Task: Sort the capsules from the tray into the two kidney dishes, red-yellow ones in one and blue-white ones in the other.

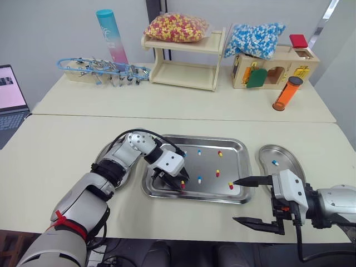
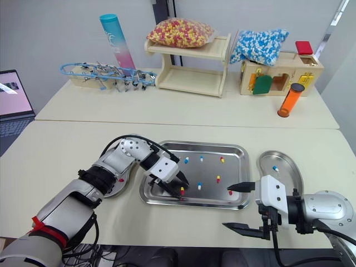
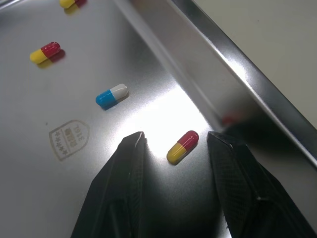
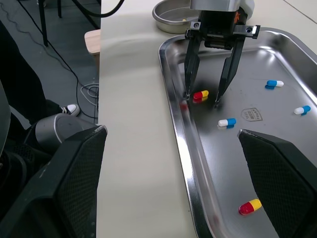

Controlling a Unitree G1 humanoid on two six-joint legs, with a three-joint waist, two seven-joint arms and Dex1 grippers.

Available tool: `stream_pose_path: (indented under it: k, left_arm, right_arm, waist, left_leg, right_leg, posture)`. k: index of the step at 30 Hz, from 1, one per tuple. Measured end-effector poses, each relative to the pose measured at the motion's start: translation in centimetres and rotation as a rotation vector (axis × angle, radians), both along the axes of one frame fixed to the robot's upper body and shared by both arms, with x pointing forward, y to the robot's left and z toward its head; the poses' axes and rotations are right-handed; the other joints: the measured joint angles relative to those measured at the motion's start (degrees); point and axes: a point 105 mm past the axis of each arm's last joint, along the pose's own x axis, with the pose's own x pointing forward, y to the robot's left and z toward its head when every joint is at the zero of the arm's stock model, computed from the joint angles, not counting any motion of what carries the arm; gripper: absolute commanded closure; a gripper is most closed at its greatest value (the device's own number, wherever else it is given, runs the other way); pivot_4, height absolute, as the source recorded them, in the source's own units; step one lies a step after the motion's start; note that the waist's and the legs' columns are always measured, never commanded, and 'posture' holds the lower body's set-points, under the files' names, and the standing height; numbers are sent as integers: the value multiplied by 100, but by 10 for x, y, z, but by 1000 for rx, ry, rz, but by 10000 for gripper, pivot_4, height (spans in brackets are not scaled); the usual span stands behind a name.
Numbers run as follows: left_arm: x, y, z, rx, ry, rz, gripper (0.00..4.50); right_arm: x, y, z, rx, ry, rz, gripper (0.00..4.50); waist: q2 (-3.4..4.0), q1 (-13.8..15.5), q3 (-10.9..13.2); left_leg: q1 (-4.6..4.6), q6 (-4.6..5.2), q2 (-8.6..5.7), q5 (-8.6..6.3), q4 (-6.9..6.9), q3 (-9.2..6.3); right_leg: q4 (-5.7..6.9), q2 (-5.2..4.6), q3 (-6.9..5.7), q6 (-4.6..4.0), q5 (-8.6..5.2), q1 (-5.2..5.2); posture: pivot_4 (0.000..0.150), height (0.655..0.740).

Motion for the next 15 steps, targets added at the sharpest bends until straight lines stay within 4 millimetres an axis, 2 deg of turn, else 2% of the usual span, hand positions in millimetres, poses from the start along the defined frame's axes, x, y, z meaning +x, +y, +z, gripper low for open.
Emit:
stream_pose_path:
  k: [3, 8, 15]
  left_arm:
    - [0, 0, 0, 5, -6, -13, 30441]
    - [-3, -1, -3, 9, -14, -39, 44870]
    - [-3, 0, -3, 2, -29, -51, 44870]
  right_arm:
    - [0, 0, 0, 2, 6, -4, 0]
    - [1, 0, 1, 7, 5, -4, 0]
    - [2, 1, 2, 12, -1, -13, 0]
  waist:
    - [0, 0, 0]
    - [2, 12, -2]
    - [1, 10, -2]
  left_leg:
    - [2, 0, 0, 0, 1, 0]
    - [7, 0, -1, 0, 9, -2]
    - [9, 1, -2, 0, 14, -7]
  right_leg:
    - [0, 0, 0, 0, 0, 3]
    - [2, 0, -1, 2, 1, 14]
    - [2, 0, -5, 3, 1, 20]
  posture:
    - [1500, 7400]
    - [1500, 7400]
    - [1500, 7400]
